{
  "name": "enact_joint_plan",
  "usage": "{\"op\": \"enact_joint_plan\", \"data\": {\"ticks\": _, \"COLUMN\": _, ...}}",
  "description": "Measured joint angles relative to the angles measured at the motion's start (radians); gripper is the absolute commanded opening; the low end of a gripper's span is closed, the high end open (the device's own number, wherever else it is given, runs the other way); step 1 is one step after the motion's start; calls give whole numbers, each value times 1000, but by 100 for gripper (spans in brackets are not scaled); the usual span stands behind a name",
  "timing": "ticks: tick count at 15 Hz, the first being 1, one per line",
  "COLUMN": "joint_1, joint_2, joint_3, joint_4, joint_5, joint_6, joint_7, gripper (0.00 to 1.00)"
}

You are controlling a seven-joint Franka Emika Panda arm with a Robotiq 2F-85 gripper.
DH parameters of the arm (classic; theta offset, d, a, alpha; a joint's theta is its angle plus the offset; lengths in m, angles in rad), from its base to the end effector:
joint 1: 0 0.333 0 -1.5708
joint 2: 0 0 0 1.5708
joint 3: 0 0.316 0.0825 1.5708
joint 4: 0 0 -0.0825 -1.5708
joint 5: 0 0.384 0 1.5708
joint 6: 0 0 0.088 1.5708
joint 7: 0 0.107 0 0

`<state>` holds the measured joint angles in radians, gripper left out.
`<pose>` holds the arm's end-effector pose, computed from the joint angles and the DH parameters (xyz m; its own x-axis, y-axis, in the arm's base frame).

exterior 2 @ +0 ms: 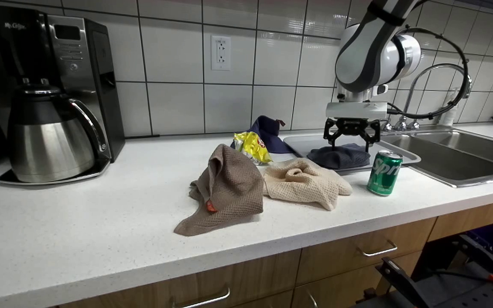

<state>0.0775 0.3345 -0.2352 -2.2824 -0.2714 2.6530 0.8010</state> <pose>0.5315 -0.0795 0.2135 0.7582 -0.6328 0.1575 -0.6514 -0.7460 0.1387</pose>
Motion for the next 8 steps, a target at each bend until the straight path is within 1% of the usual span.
{"op": "enact_joint_plan", "data": {"ticks": 4, "joint_1": 3, "joint_2": 15, "joint_3": 2, "joint_4": 0, "joint_5": 0, "joint_6": -1, "joint_7": 0, "gripper": 100}}
{"op": "enact_joint_plan", "data": {"ticks": 5, "joint_1": 4, "joint_2": 19, "joint_3": 2, "joint_4": 0, "joint_5": 1, "joint_6": -1, "joint_7": 0, "gripper": 97}}
{"op": "enact_joint_plan", "data": {"ticks": 6, "joint_1": 4, "joint_2": 23, "joint_3": 2, "joint_4": 0, "joint_5": 1, "joint_6": -1, "joint_7": 0, "gripper": 74}}
{"op": "enact_joint_plan", "data": {"ticks": 8, "joint_1": 4, "joint_2": 31, "joint_3": 2, "joint_4": 2, "joint_5": 3, "joint_6": -1, "joint_7": 0, "gripper": 69}}
